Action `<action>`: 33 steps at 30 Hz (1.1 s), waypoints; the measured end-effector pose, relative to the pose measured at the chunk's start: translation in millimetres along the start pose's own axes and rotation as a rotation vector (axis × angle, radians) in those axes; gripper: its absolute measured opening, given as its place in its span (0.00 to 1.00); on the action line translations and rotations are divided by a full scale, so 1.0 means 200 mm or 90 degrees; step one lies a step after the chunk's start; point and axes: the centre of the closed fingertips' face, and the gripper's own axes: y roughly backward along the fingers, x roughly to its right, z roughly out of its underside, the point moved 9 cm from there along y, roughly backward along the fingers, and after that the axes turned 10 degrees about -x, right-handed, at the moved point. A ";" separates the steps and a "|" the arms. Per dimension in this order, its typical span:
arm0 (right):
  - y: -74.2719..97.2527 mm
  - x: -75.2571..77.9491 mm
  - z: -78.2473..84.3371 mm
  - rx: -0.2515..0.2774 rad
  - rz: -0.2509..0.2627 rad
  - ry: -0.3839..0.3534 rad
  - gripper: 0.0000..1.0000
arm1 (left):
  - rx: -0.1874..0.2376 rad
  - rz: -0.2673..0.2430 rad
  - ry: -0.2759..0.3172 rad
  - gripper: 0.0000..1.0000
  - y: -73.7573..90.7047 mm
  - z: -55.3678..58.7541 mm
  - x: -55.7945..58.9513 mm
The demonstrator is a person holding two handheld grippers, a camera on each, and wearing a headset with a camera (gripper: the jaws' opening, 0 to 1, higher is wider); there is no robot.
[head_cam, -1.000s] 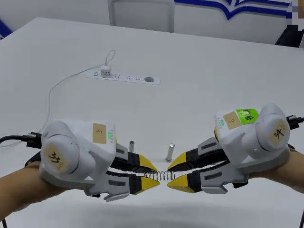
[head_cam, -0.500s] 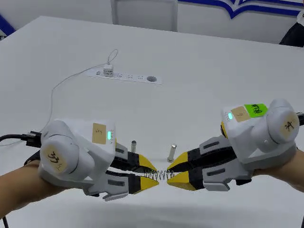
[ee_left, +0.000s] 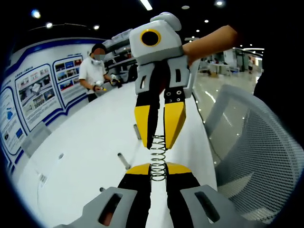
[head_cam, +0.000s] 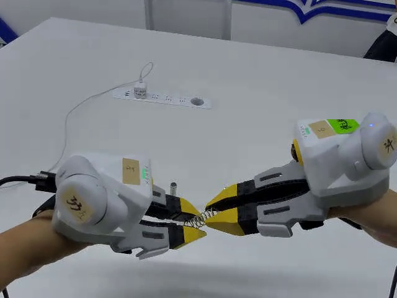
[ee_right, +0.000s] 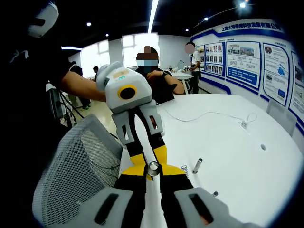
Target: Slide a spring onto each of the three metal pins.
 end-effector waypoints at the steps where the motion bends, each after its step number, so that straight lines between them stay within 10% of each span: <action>1: 0.00 0.00 0.00 0.001 0.000 -0.002 0.11 | 0.000 0.000 0.003 0.10 0.00 0.00 0.00; 33: 0.02 0.05 -0.05 -0.011 0.037 -0.029 0.10 | 0.019 0.005 0.113 0.24 0.04 0.08 -0.01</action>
